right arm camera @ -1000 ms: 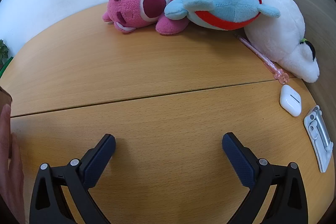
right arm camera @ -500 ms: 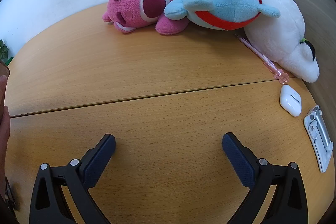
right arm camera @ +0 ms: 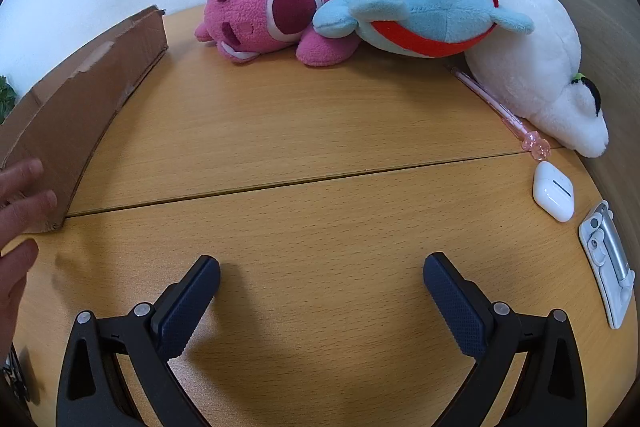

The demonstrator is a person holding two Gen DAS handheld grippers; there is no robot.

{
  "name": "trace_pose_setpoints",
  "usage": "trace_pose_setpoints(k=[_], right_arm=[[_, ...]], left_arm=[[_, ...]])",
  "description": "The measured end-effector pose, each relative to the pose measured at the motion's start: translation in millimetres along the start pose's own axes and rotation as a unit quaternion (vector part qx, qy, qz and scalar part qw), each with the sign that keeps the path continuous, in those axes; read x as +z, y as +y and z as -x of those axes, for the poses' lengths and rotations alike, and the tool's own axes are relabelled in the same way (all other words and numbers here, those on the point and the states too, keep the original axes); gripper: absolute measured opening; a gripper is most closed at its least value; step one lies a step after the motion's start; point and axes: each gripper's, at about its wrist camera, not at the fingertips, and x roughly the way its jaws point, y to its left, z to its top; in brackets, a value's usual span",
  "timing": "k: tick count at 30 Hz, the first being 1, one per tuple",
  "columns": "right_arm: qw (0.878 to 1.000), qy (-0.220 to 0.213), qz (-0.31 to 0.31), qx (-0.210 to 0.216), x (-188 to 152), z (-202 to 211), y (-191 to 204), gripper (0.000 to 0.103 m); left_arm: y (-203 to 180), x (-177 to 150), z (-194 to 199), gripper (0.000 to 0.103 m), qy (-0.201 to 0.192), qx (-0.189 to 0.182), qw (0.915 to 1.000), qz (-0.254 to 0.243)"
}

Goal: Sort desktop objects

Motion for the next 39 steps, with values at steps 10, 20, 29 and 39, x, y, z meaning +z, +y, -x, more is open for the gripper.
trace_pose_setpoints(k=[10, 20, 29, 39], right_arm=[[1.0, 0.0, 0.0, 0.0, 0, 0, 0, 0.103], [1.0, 0.0, 0.0, 0.0, 0, 0, 0, 0.103], [1.0, 0.0, 0.0, 0.0, 0, 0, 0, 0.103], [1.0, 0.002, 0.0, 0.0, -3, 2, 1, 0.103]], left_arm=[[-1, 0, 0, 0.103, 0.0, 0.0, 1.0, 0.0], [-1, 0, 0, 0.103, 0.0, -0.001, 1.0, 0.0], [0, 0, 0, 0.103, 0.0, -0.001, 1.0, 0.0], [-4, -17, 27, 0.099, -0.014, -0.016, 0.9998, 0.003]])
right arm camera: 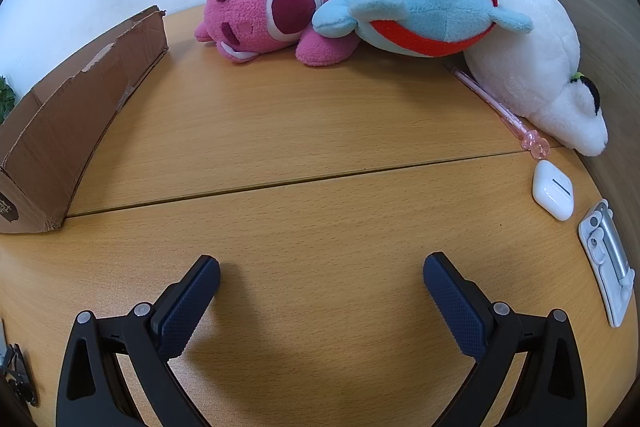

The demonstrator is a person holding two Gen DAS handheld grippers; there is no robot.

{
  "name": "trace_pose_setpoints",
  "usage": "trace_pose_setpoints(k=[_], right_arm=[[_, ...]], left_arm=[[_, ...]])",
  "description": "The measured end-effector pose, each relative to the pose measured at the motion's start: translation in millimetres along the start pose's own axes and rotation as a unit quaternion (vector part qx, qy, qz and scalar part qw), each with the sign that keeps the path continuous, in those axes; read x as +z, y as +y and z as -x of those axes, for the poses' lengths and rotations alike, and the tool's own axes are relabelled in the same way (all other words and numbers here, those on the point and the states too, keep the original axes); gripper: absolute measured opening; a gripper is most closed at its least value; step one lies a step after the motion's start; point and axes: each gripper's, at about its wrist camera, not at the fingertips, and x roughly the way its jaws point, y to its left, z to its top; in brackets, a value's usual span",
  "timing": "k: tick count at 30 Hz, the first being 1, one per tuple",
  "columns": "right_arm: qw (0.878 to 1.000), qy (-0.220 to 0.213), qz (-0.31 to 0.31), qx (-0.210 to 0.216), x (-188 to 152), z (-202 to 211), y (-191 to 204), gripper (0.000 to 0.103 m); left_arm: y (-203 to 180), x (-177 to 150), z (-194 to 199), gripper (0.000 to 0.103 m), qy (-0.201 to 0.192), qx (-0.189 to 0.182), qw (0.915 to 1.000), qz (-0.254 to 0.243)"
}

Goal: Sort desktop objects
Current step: 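Grasp the pink-and-teal pig plush between both tools from either side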

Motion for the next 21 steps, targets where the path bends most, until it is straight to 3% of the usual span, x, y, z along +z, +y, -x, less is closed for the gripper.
trace_pose_setpoints(k=[4, 7, 9, 12, 14, 16, 18, 21], right_arm=[[1.0, 0.009, 0.001, -0.007, -10, 16, 15, 0.102], [0.993, -0.066, 0.099, -0.006, -36, 70, 66, 0.102], [0.981, -0.11, 0.156, 0.027, -58, 117, 107, 0.103], [0.952, -0.153, 0.227, 0.139, -92, 187, 168, 0.103], [0.934, -0.154, 0.251, 0.205, -106, 211, 198, 0.103], [0.916, -0.128, 0.27, 0.27, -121, 221, 233, 0.103], [0.901, -0.085, 0.293, 0.308, -142, 219, 269, 0.103], [0.887, -0.049, 0.334, 0.316, -174, 208, 315, 0.103]], left_arm=[[-12, -28, 97, 0.099, -0.084, -0.061, 0.9937, -0.042], [-37, -59, 176, 0.101, -0.118, -0.123, 0.9804, -0.099], [-54, -82, 205, 0.102, -0.104, -0.177, 0.9708, -0.124], [-79, -116, 213, 0.102, -0.056, -0.244, 0.9587, -0.135], [-90, -133, 201, 0.102, -0.022, -0.273, 0.9543, -0.12], [-98, -149, 183, 0.102, 0.015, -0.3, 0.9498, -0.089], [-103, -158, 159, 0.102, 0.058, -0.309, 0.9475, -0.056], [-98, -166, 147, 0.103, 0.067, -0.353, 0.9333, -0.008]])
